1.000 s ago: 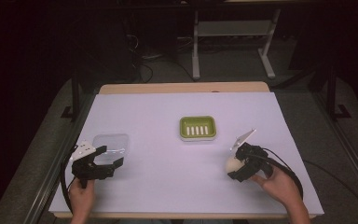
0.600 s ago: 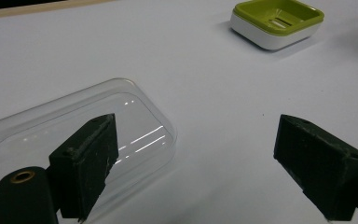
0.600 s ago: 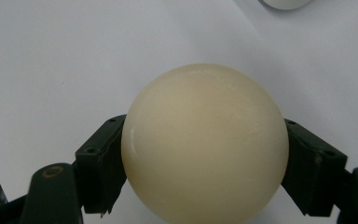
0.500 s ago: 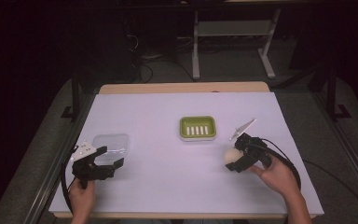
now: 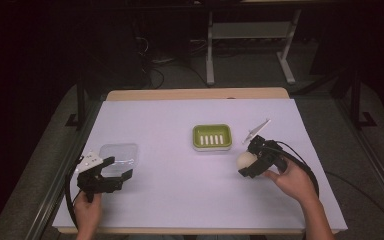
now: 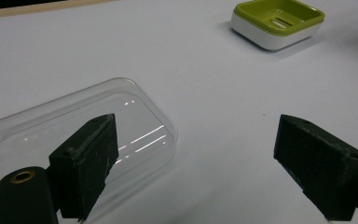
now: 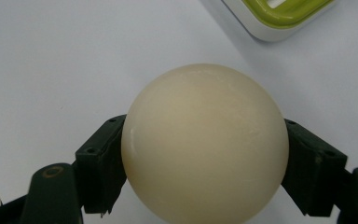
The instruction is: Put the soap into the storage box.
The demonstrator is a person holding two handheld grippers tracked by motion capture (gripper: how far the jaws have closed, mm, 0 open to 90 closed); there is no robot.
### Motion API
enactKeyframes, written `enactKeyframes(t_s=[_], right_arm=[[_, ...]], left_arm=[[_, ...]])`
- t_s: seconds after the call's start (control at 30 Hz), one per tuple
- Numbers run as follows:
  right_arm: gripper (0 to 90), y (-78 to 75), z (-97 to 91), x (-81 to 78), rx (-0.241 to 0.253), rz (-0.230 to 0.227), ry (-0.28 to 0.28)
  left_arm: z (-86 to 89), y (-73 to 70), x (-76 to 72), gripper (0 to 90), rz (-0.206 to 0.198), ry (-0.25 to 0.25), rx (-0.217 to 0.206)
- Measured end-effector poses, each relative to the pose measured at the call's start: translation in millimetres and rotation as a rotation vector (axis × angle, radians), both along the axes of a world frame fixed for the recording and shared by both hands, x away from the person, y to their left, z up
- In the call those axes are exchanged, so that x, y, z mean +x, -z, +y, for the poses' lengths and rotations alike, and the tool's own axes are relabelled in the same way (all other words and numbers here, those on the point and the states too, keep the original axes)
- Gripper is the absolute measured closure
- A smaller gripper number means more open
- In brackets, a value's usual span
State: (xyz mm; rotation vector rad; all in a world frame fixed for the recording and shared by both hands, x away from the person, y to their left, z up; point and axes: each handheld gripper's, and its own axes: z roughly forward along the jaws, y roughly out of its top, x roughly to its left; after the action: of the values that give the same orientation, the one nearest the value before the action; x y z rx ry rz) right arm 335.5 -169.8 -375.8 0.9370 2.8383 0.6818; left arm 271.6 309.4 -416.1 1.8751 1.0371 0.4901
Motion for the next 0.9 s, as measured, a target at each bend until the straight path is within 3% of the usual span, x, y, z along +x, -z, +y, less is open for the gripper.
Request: enactKeyframes(t_s=[0.9], right_arm=[[23.4, -16.5, 21.0, 20.5, -0.004, -0.005, -0.033]], left_arm=[[0.0, 0.2, -0.3, 12.9, -0.008, -0.008, -0.008]])
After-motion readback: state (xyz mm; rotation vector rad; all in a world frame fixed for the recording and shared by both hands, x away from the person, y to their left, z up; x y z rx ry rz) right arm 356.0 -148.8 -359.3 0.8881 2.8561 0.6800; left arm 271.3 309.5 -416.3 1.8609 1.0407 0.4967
